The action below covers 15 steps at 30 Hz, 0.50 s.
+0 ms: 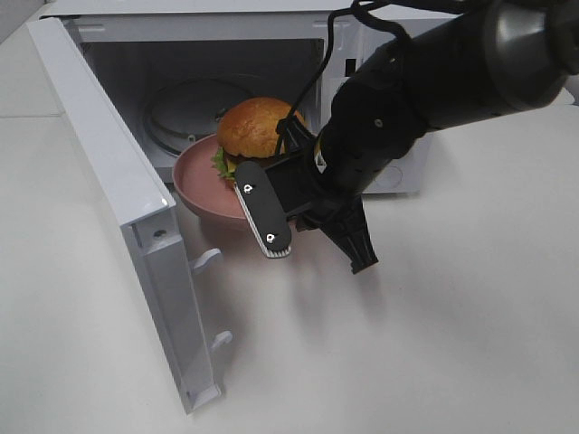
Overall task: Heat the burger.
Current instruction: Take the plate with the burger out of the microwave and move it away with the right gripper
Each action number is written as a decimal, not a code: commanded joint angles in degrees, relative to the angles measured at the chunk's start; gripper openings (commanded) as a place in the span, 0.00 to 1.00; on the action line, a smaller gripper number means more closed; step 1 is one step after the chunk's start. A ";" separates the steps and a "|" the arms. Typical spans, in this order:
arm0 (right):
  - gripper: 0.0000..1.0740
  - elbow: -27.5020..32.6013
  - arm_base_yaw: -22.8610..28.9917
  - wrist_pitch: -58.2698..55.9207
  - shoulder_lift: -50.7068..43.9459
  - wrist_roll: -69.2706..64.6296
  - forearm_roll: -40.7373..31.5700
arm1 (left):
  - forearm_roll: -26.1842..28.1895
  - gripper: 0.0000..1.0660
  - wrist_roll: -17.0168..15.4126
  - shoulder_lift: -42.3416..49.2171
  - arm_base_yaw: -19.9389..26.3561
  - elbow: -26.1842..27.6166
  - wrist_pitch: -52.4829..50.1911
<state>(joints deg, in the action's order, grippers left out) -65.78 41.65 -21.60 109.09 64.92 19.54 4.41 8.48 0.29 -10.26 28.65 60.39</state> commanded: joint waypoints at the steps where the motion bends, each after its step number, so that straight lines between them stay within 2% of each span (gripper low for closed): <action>1: 0.00 4.30 -0.86 3.61 -4.87 -1.38 3.15 | 0.06 0.00 -0.52 1.20 0.11 -0.17 -0.80; 15: 0.00 16.96 -0.86 4.01 -13.92 -2.98 4.53 | 0.06 0.00 -0.52 1.20 0.11 -0.17 -0.80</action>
<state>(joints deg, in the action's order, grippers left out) -49.62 41.14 -19.54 97.52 63.54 23.09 4.41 8.48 0.29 -10.26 28.65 60.39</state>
